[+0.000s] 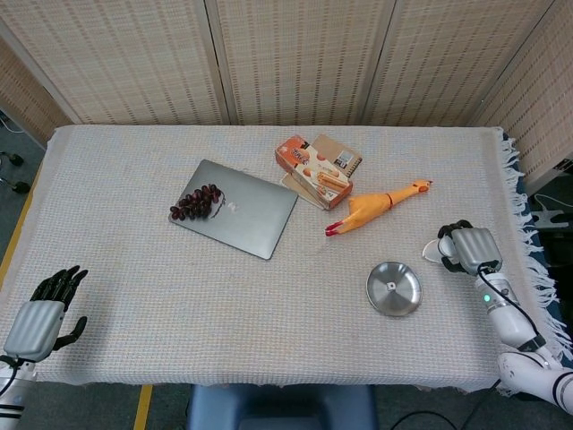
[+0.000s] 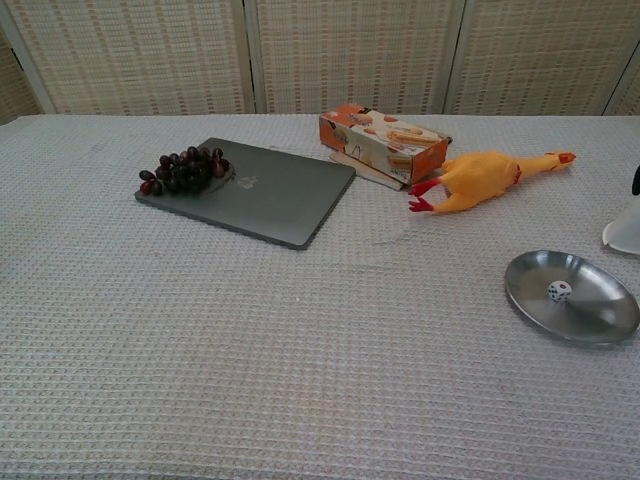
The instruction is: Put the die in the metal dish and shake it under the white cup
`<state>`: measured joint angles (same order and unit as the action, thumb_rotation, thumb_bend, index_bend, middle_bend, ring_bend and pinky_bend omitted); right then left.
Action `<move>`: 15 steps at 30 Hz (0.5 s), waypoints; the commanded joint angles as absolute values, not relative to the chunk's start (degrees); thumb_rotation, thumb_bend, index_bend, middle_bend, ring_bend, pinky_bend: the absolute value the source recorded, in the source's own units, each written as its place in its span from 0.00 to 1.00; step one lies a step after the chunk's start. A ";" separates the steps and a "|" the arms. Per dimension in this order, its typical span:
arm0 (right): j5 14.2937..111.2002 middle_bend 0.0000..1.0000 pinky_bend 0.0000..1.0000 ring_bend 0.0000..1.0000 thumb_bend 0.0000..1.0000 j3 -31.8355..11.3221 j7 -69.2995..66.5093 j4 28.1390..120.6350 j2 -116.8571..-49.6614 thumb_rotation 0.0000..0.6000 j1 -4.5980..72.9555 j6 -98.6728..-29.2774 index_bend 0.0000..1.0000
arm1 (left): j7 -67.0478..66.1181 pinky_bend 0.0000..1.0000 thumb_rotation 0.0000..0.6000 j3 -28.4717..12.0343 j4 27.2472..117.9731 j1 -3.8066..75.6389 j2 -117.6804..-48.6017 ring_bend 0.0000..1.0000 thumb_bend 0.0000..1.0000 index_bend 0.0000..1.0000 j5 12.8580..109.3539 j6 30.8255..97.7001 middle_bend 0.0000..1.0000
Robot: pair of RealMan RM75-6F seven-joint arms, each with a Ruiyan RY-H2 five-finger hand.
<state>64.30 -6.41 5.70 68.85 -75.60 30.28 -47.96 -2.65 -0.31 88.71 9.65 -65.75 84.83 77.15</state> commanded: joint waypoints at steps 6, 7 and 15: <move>66.07 0.32 0.49 0.19 0.24 -6.43 1.87 69.46 -75.48 1.00 30.81 -45.81 0.39 | -2.11 0.13 1.00 -0.51 88.60 9.71 -65.63 0.00 0.41 0.00 84.40 76.99 0.00; 66.13 0.30 0.49 0.18 0.24 -6.25 2.01 69.67 -75.26 1.00 30.86 -45.47 0.34 | -2.06 0.13 1.00 -0.52 88.54 9.71 -65.62 0.00 0.41 0.00 84.42 77.01 0.00; 66.90 0.02 0.15 0.01 0.24 -5.50 3.27 72.61 -73.18 1.00 30.10 -46.61 0.00 | -2.34 0.13 1.00 -0.37 88.42 9.84 -65.78 0.00 0.41 0.00 84.50 76.74 0.00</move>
